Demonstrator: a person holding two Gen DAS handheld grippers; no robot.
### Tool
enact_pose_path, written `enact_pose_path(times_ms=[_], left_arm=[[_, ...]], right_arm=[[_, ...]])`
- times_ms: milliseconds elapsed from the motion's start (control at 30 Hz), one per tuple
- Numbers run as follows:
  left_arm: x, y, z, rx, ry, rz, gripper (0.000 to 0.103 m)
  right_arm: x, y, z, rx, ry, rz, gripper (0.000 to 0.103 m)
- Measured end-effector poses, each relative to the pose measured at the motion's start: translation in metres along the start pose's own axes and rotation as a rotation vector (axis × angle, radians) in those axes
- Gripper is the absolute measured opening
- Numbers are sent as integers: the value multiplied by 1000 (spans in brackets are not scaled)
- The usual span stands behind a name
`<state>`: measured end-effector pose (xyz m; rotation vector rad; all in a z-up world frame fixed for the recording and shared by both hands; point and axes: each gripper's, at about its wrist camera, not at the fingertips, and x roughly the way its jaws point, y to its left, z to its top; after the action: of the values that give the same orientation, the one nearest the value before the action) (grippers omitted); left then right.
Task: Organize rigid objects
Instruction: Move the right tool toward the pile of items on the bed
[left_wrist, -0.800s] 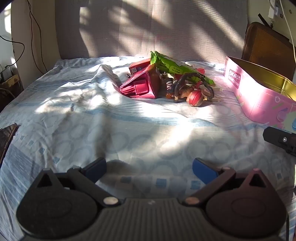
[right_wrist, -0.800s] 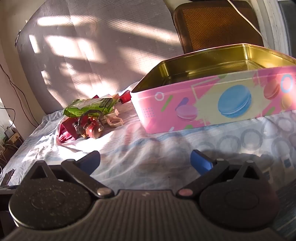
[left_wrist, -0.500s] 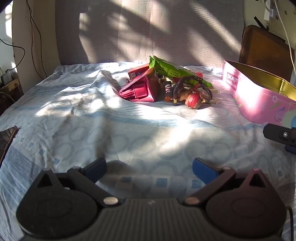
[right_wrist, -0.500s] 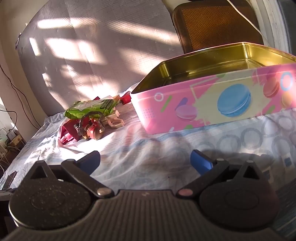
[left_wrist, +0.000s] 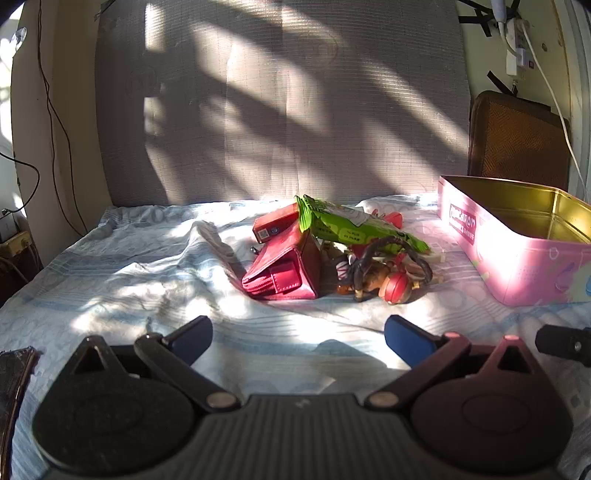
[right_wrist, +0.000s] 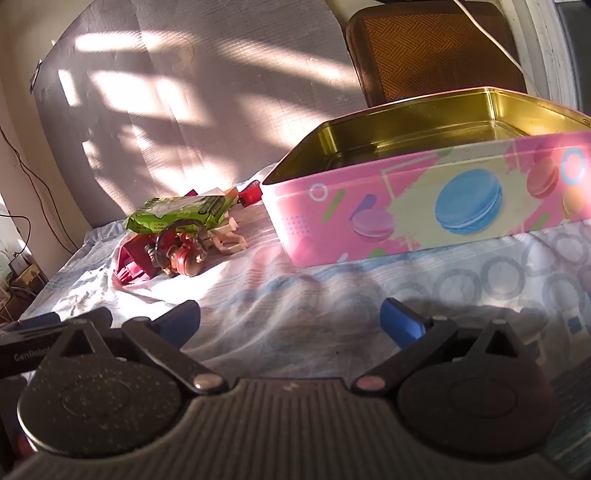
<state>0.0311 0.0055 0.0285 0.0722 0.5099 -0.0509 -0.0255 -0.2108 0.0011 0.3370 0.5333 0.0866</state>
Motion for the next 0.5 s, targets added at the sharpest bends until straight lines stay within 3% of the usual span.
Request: enact_pose_path(times_ms=[133,233,267,367,500], left_arm=[[19,12,4,-65,-47,13,103],[29,22,-6,-93,-21,2,101],[30,25,-6,-111,-8,-17,97],[26,35,-9,-164,-39,-32,96],[24,34,-11,-163,-47,-26,96]], right_arm=[[1,2,0,-9,0,-9,103],[1,2,-1,-14,1,-13,103],[1,3,-1,-15,1,-14,103],[3,5,-1,-26,4,-22,103],[5,9,-3,-51,10,-39,103]])
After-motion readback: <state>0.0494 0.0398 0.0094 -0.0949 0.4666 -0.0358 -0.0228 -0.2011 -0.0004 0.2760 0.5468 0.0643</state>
